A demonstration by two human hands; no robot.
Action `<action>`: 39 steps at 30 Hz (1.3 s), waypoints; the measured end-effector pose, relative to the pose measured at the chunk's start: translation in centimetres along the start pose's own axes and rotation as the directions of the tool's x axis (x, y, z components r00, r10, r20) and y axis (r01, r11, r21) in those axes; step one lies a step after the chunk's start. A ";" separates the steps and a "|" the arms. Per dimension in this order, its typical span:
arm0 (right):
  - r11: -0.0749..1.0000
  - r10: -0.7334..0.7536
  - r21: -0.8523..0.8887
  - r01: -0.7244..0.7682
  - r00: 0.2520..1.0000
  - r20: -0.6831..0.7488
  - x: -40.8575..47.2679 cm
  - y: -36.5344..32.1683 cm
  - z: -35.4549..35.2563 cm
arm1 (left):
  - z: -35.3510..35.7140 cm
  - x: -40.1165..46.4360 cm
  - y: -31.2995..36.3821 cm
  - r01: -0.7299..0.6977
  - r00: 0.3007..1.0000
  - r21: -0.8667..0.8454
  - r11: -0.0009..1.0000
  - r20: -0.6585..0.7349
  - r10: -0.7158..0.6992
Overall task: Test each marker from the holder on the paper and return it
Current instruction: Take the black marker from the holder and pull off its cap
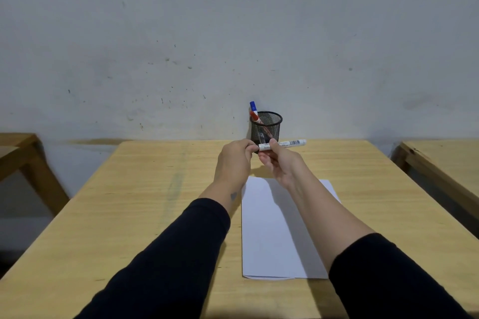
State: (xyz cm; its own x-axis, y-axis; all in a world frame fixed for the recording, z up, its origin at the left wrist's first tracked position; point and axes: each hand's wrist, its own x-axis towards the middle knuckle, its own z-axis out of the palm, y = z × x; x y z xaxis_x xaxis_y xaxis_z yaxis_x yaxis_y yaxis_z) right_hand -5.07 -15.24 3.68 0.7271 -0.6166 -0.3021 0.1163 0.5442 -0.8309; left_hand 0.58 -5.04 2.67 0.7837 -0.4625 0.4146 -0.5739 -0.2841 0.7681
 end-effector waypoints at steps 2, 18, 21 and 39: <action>1.000 -0.024 -0.003 0.024 1.000 -0.003 0.4 0.1 0.0 | 0.2 0.4 0.1 0.062 0.998 -0.051 0.997 0.020 -0.061; 0.984 -0.118 0.125 0.124 0.991 -0.060 4.3 1.0 -2.0 | -0.3 4.1 -0.5 0.580 0.745 -0.050 0.813 0.436 -0.504; 0.988 -0.151 -0.032 0.150 0.988 -0.026 5.4 -0.1 -3.5 | -0.6 4.4 -2.2 0.373 0.833 0.193 0.908 0.360 -0.419; 0.944 -0.222 -0.243 0.224 0.974 0.036 2.6 1.1 -2.2 | 0.8 1.9 -4.9 -0.025 0.960 0.528 0.849 0.250 -0.127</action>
State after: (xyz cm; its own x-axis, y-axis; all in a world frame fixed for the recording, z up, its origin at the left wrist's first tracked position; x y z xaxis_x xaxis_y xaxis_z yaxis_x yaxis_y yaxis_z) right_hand -4.58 -17.45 0.91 0.7068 -0.7012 -0.0931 0.1084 0.2374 -0.9653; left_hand 4.68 -5.18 -0.67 0.7661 -0.6175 0.1781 -0.6319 -0.6730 0.3844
